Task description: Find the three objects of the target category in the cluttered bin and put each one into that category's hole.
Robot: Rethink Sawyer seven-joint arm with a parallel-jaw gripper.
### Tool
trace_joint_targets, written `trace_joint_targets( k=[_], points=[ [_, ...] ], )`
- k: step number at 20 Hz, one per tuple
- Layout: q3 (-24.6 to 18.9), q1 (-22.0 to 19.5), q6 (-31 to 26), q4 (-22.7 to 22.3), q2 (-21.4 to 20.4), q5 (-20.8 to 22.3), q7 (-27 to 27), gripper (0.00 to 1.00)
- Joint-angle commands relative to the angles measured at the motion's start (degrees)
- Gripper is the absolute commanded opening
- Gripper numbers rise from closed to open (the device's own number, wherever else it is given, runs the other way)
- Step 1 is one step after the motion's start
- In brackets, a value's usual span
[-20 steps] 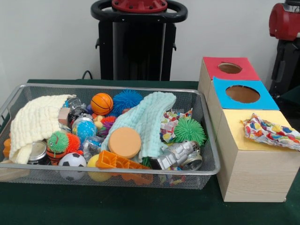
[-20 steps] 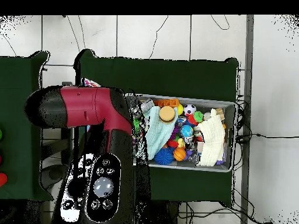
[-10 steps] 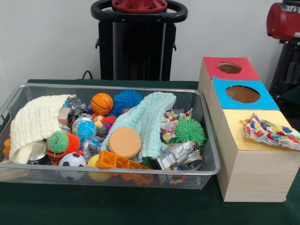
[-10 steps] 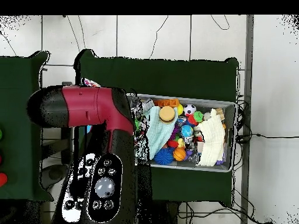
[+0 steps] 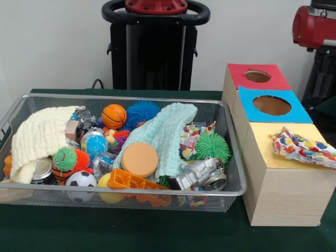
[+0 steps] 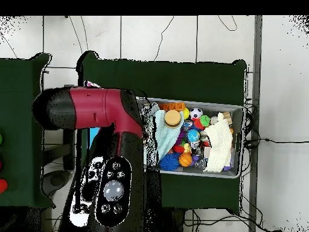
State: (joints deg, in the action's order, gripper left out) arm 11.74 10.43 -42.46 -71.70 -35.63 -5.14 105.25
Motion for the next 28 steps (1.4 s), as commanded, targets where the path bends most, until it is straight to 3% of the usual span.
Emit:
trace_joint_targets(
  k=[1, 10, 28],
  points=[
    [-2.6, -2.9, 0.8, 2.6, 5.3, 0.2, 8.4, 0.0],
    [-2.5, -3.1, 2.2, 3.2, 6.1, 0.5, 8.6, 0.0],
    [-0.1, -1.5, 6.7, 5.5, 8.2, -1.6, 15.1, 0.0]
  ],
)
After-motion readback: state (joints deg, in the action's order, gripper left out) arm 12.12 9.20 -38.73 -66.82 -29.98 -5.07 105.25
